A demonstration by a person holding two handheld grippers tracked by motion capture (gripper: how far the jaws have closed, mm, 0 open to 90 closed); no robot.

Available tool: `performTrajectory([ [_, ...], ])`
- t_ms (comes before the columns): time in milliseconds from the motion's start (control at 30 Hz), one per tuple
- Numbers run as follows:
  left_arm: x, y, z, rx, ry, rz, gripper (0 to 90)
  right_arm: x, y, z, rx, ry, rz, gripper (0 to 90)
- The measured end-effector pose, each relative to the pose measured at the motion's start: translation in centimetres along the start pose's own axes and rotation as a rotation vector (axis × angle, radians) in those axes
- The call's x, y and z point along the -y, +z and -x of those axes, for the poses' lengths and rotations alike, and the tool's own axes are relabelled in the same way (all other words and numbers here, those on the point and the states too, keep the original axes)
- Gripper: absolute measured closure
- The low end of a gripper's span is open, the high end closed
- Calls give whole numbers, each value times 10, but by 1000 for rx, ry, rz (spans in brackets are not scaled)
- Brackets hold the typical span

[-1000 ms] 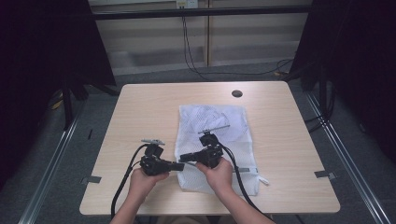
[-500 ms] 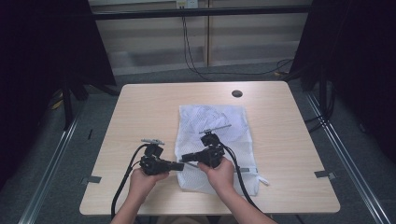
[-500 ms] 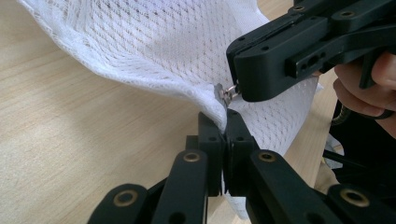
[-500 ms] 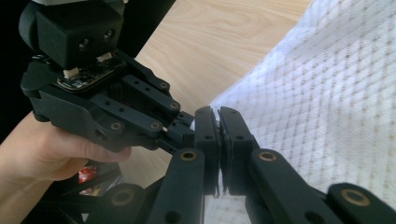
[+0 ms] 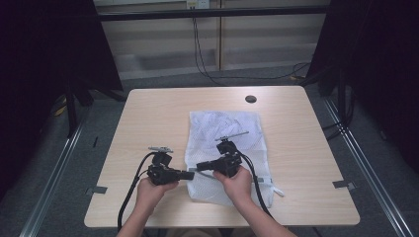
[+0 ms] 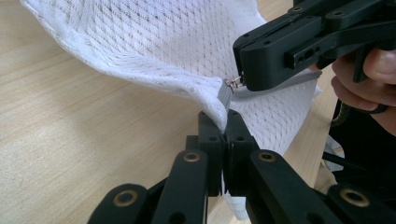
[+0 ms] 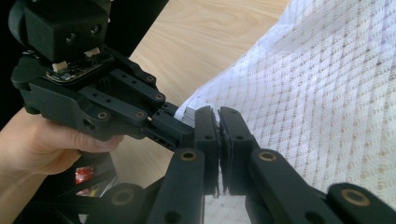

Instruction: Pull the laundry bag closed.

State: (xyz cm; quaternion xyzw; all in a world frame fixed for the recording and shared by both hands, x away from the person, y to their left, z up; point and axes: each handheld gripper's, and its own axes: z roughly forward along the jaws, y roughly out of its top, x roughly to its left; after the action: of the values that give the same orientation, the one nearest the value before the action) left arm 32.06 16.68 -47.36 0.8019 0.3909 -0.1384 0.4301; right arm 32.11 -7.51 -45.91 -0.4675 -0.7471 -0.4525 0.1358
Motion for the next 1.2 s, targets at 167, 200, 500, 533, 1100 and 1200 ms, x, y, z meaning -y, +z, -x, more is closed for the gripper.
performTrajectory([
  [167, 0, 0, 0, -1, -2, -4, 883, 1, -2, 2, 6, 1, 0, 870],
  [200, 0, 0, 0, -2, -2, -3, 884, 1, -2, 2, 7, -1, 1, 870],
  [500, 0, 0, 0, 2, -1, -6, 884, 2, -3, 2, 3, 1, -2, 870],
  [533, 0, 0, 0, 4, -1, -7, 883, 2, -3, 2, 4, 3, -2, 870],
  [1100, 0, 0, 1, -2, -4, -7, 884, 6, -8, 8, 11, 5, -5, 870],
  [1200, -1, -1, 1, 3, -2, -11, 884, 6, -8, 8, 18, 2, -4, 870],
])
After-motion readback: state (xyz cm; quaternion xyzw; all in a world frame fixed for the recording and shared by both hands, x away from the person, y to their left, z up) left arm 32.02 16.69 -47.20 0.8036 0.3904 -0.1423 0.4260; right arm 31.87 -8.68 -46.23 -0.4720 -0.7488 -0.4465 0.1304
